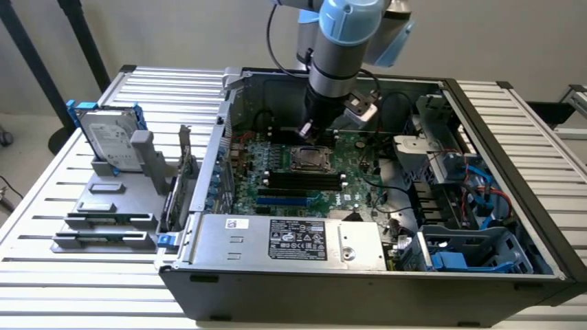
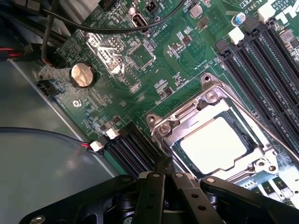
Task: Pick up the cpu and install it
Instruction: 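Install the first cpu locking lever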
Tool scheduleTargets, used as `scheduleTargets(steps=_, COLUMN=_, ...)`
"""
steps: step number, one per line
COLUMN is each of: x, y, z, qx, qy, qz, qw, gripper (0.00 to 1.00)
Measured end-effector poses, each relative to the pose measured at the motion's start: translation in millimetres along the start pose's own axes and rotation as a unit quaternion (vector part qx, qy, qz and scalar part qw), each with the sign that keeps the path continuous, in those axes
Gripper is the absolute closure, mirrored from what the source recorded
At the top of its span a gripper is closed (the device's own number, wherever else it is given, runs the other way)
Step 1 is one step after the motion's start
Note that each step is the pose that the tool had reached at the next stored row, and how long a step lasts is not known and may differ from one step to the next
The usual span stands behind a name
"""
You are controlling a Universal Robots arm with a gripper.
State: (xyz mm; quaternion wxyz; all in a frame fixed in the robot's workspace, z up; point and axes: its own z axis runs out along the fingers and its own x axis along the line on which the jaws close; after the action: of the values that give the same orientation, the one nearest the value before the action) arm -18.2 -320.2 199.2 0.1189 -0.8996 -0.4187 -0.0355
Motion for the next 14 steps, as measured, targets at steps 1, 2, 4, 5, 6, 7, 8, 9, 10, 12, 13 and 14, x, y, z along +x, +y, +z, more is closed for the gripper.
scheduleTargets(steps=1, x=0.3, y=0.4, z=0.1, qx=0.0001, qy=-0.0002, qz=-0.001, qw=1.0000, gripper=0.89)
scheduleTargets(steps=2, x=0.6, y=0.8, z=0.2, qx=0.0002, qy=-0.0003, qz=-0.002, qw=1.0000, gripper=0.89)
scheduleTargets(steps=4, x=1.0, y=1.5, z=0.5, qx=0.0005, qy=-0.0005, qz=-0.003, qw=1.0000, gripper=0.89)
scheduleTargets(steps=5, x=1.2, y=1.7, z=0.7, qx=0.0006, qy=-0.0006, qz=-0.004, qw=1.0000, gripper=0.89)
scheduleTargets(steps=6, x=1.4, y=2.0, z=0.9, qx=0.0007, qy=-0.0007, qz=-0.004, qw=1.0000, gripper=0.89)
scheduleTargets(steps=7, x=1.5, y=2.2, z=1.1, qx=0.0007, qy=-0.0008, qz=-0.004, qw=1.0000, gripper=0.89)
scheduleTargets(steps=8, x=1.6, y=2.4, z=1.2, qx=0.0008, qy=-0.0009, qz=-0.005, qw=1.0000, gripper=0.89)
scheduleTargets(steps=9, x=1.7, y=2.6, z=1.4, qx=0.0009, qy=-0.0010, qz=-0.005, qw=1.0000, gripper=0.89)
scheduleTargets(steps=10, x=1.9, y=2.9, z=1.5, qx=0.0009, qy=-0.0010, qz=-0.005, qw=1.0000, gripper=0.89)
scheduleTargets(steps=12, x=2.4, y=3.6, z=1.6, qx=0.0009, qy=-0.0011, qz=-0.005, qw=1.0000, gripper=0.89)
scheduleTargets(steps=13, x=2.8, y=4.0, z=1.7, qx=0.0010, qy=-0.0011, qz=-0.006, qw=1.0000, gripper=0.89)
scheduleTargets(steps=14, x=3.1, y=4.4, z=1.7, qx=0.0010, qy=-0.0011, qz=-0.006, qw=1.0000, gripper=0.89)
